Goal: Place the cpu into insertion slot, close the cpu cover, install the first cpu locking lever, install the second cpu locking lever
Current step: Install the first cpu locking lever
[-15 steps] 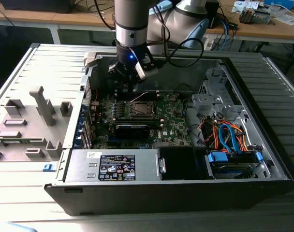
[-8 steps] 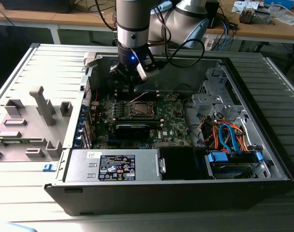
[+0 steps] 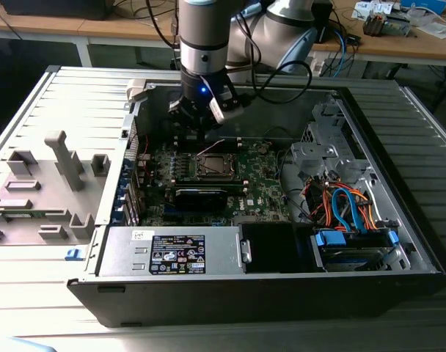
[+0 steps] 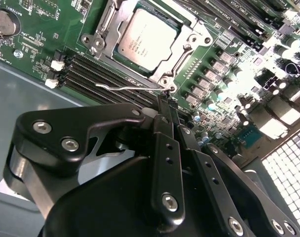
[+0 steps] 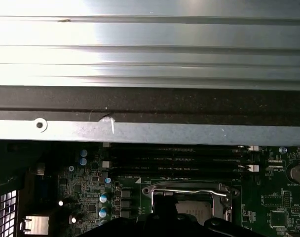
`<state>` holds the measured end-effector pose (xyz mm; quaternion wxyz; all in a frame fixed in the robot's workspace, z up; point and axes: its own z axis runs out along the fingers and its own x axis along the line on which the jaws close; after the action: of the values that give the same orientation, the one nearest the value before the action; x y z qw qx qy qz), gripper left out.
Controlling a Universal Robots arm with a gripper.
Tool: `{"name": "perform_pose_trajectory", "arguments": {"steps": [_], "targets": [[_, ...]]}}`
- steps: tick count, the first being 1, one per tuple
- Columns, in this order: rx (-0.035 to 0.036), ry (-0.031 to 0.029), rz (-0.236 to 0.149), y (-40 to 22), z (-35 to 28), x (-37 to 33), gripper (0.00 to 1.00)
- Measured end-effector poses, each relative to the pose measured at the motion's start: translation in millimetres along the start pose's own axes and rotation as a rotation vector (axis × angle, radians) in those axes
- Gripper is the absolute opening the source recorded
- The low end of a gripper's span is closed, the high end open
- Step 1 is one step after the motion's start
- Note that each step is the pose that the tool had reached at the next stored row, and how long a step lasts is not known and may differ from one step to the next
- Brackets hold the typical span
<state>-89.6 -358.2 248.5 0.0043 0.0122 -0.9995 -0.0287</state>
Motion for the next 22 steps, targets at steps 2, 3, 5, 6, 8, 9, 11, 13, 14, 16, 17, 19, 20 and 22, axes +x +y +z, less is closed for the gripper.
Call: {"name": "perform_pose_trajectory", "arguments": {"steps": [2,3,5,6,8,9,11,13,14,16,17,19,20,22], "targets": [[0.0003,0.0001,0.000,0.0,0.7,-1.0,0.11],[0.0003,0.0001,0.000,0.1,1.1,-1.5,0.11],[0.0003,0.0000,0.000,0.2,1.7,-2.4,0.11],[0.0004,-0.0001,0.000,0.4,2.6,-3.7,0.11],[0.0010,0.0000,0.000,0.7,3.3,-4.4,0.11],[0.0014,0.0000,0.000,0.9,3.7,-4.9,0.11],[0.0024,0.0000,0.000,1.3,4.7,-5.8,0.11],[0.0031,0.0000,0.000,1.7,5.5,-6.5,0.11],[0.0034,0.0001,0.000,1.8,5.9,-6.8,0.11],[0.0039,0.0001,0.000,2.1,6.7,-7.5,0.11],[0.0042,0.0001,0.000,2.3,7.0,-7.9,0.11],[0.0051,0.0001,0.000,2.9,7.9,-9.1,0.11],[0.0056,0.0002,0.000,3.3,8.2,-9.5,0.11],[0.0062,0.0002,0.000,3.9,8.8,-10.4,0.11]]}}
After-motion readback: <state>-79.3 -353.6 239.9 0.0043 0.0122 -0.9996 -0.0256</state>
